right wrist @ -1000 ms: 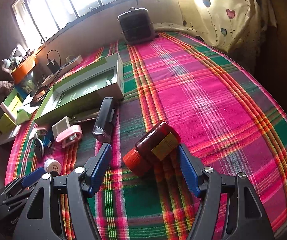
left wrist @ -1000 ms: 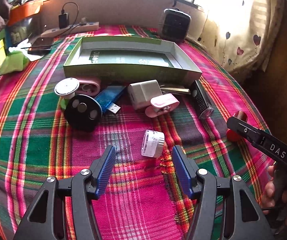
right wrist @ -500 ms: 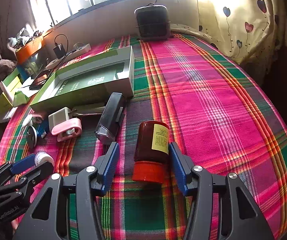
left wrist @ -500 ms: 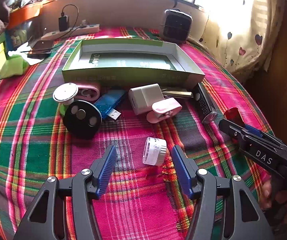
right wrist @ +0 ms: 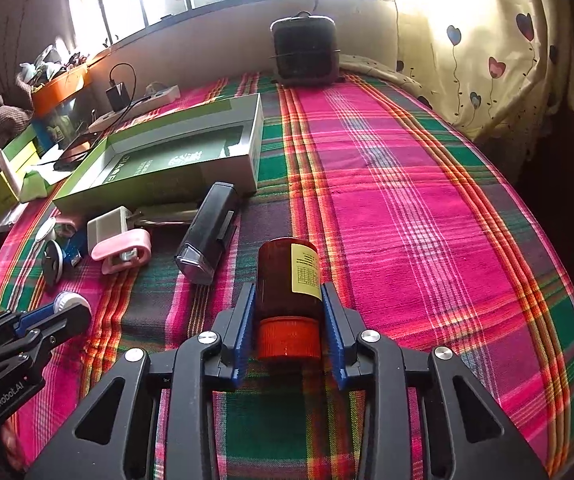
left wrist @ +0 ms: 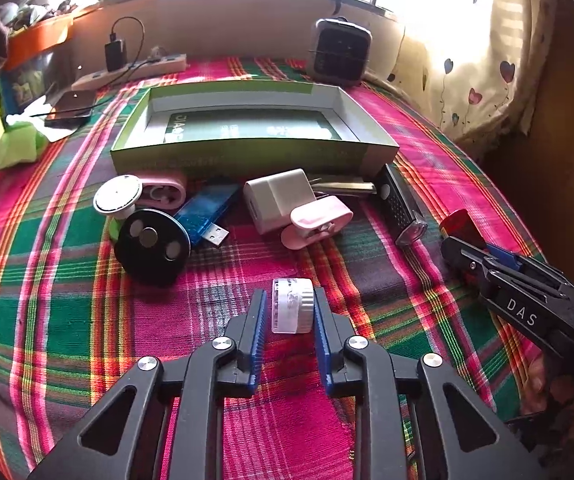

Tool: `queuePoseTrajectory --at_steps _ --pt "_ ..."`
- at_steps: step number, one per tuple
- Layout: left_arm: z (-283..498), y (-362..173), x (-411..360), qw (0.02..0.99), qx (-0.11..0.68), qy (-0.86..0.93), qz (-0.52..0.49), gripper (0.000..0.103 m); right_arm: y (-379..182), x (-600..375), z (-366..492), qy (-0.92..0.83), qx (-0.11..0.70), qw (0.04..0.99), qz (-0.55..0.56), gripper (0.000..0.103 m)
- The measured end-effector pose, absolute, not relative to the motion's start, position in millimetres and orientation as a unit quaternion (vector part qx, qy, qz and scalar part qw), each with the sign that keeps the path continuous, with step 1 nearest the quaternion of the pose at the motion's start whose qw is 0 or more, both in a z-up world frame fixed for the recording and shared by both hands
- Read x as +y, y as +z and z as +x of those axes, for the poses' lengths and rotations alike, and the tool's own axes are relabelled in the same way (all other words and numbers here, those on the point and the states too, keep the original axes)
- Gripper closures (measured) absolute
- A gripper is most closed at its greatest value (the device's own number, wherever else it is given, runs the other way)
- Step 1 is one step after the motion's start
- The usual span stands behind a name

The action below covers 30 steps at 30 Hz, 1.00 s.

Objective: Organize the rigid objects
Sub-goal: 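Close right gripper on the brown bottle while left gripper closes on the white jar, then carry the brown bottle and white jar over the green FAITH box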

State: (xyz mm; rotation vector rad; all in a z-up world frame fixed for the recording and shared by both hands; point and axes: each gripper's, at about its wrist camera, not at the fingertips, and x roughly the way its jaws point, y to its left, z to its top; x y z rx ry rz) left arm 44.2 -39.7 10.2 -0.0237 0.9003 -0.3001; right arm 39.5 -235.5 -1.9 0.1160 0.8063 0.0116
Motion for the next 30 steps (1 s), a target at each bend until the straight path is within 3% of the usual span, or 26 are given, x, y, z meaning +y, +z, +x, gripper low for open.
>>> queuePoseTrajectory --at_steps 11,30 --pt "43.1 18.7 -35.8 0.893 0.425 -0.147 -0.012 0.085 2.6 -235.4 35.3 0.017 0.389 0.919 0.059 0.070" --pt "88.5 58.3 -13.9 0.904 0.400 -0.148 -0.028 0.085 58.8 -205.0 69.2 0.078 0.353 0.932 0.042 0.070"
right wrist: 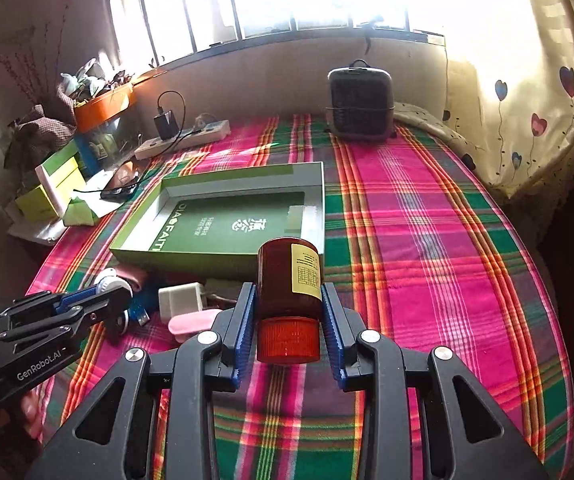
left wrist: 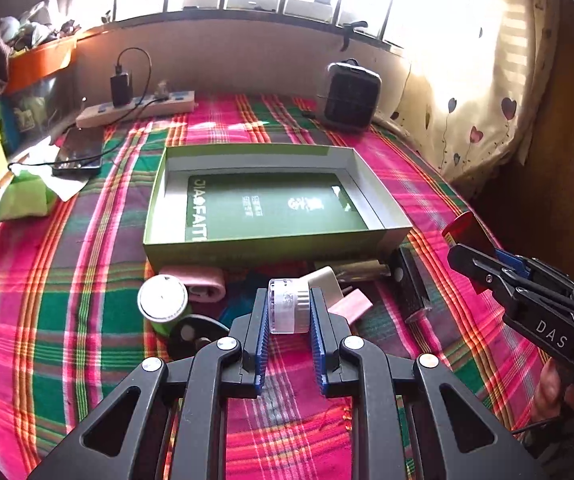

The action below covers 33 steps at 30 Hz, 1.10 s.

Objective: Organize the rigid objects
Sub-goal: 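Carry the brown bottle and white jar over the green FAITH box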

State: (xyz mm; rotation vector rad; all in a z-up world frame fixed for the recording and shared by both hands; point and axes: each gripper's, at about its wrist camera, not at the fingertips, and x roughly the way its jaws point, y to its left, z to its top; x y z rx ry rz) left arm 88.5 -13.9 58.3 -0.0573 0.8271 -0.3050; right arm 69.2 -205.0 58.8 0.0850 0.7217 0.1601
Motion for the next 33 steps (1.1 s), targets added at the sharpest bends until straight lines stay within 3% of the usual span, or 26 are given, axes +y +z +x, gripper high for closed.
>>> queuePoseTrajectory --at_steps 11,33 --pt "142.6 65.7 3.1 0.907 0.398 -0.132 -0.027 0.085 62.4 -185.5 122.2 0.095 0.368 0.925 0.035 0.070" --pt "201.3 31.5 4.7 0.887 0.443 -0.125 -0.024 0.085 24.4 -168.0 187.5 0.098 0.429 0.898 0.020 0.070"
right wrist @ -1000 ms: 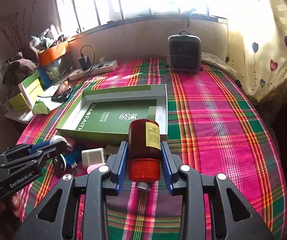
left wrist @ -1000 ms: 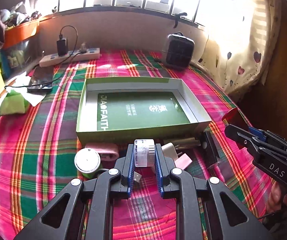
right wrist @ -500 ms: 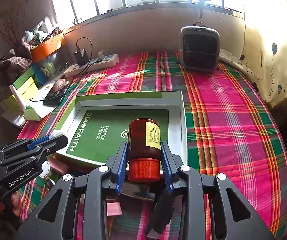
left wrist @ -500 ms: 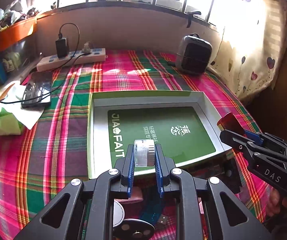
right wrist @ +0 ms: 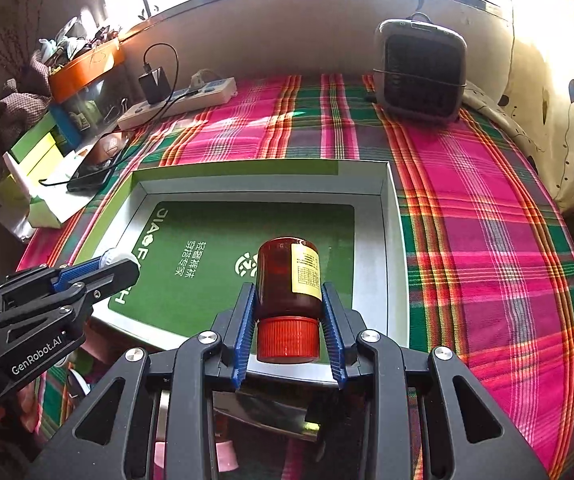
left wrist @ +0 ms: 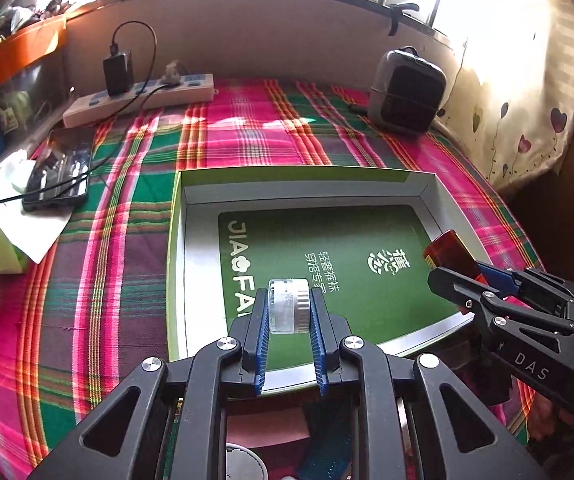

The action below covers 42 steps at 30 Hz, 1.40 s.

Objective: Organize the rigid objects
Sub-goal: 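Carry the brown bottle and white jar over the green FAITH box, then open left gripper to drop the white jar while right gripper releases the bottle in the box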

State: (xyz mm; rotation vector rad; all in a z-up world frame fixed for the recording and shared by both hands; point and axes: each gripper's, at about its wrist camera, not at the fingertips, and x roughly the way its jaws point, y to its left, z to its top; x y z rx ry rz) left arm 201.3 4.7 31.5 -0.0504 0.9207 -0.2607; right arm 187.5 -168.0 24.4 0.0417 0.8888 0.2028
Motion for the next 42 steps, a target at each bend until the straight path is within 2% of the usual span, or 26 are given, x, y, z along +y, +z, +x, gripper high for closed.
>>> queuePoseTrajectory --at_steps 24,27,28,29,42 --pt "209.5 19.8 3.6 0.881 0.456 -0.123 -0.020 0.084 12.6 -162.4 195.7 0.093 0.449 0.889 0.005 0.070" --pt "209.2 19.9 3.9 0.881 0.456 -0.123 -0.020 0.078 12.3 -163.9 195.3 0.091 0.449 0.889 0.008 0.070" --pt "209.5 19.5 4.6 0.880 0.458 -0.122 -0.022 0.070 12.5 -164.1 194.9 0.092 0.449 0.889 0.009 0.070" --pt "209.2 19.0 4.4 0.879 0.460 -0.122 -0.024 0.068 12.9 -163.9 194.3 0.093 0.448 0.889 0.009 0.070" --pt "187.6 40.6 13.2 0.891 0.436 -0.119 -0.039 0.068 35.0 -171.4 171.7 0.085 0.415 0.906 0.024 0.065"
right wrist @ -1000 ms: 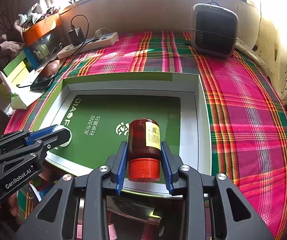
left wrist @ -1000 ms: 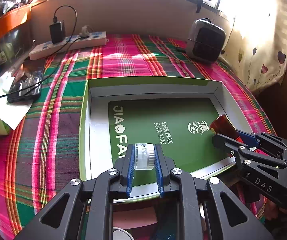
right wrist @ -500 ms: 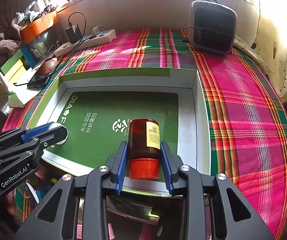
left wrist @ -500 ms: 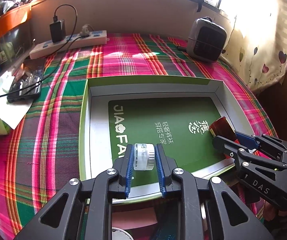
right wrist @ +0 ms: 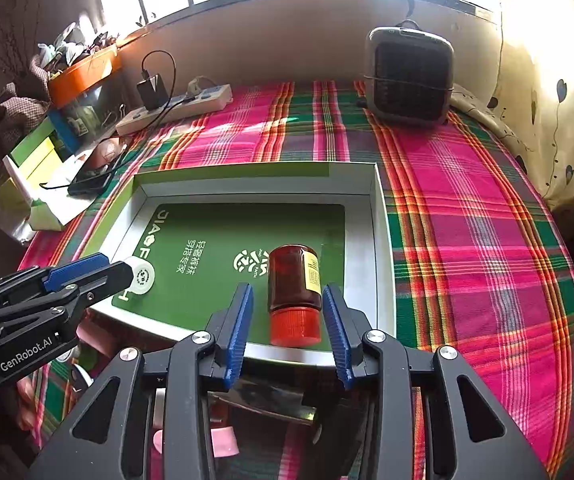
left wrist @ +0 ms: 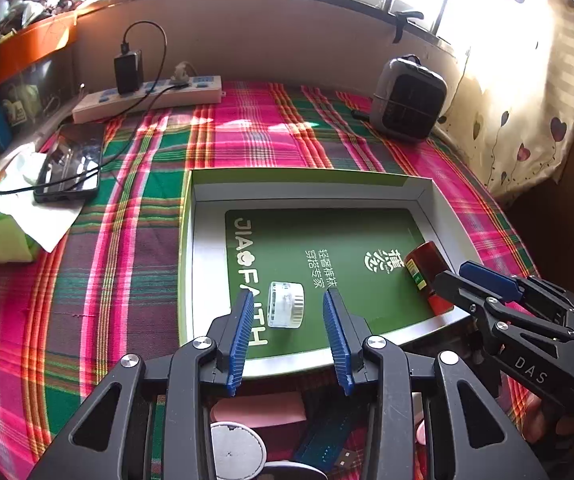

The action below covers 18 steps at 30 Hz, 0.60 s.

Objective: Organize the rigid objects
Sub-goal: 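Open left gripper to drop the white jar while right gripper releases the bottle in the box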

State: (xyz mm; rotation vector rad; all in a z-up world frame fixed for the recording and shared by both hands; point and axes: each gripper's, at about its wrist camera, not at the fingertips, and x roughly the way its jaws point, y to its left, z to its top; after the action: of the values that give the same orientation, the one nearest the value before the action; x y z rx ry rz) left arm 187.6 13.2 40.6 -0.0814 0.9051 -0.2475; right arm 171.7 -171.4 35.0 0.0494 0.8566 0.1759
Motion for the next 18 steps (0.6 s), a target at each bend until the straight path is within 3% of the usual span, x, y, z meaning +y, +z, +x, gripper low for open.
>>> queuePoseTrajectory --at_steps 18 --pt "117.9 59.9 81.3 0.910 0.396 -0.070 -0.099 0.066 54.5 -218.8 96.4 0.046 0.372 0.925 0.064 0.063"
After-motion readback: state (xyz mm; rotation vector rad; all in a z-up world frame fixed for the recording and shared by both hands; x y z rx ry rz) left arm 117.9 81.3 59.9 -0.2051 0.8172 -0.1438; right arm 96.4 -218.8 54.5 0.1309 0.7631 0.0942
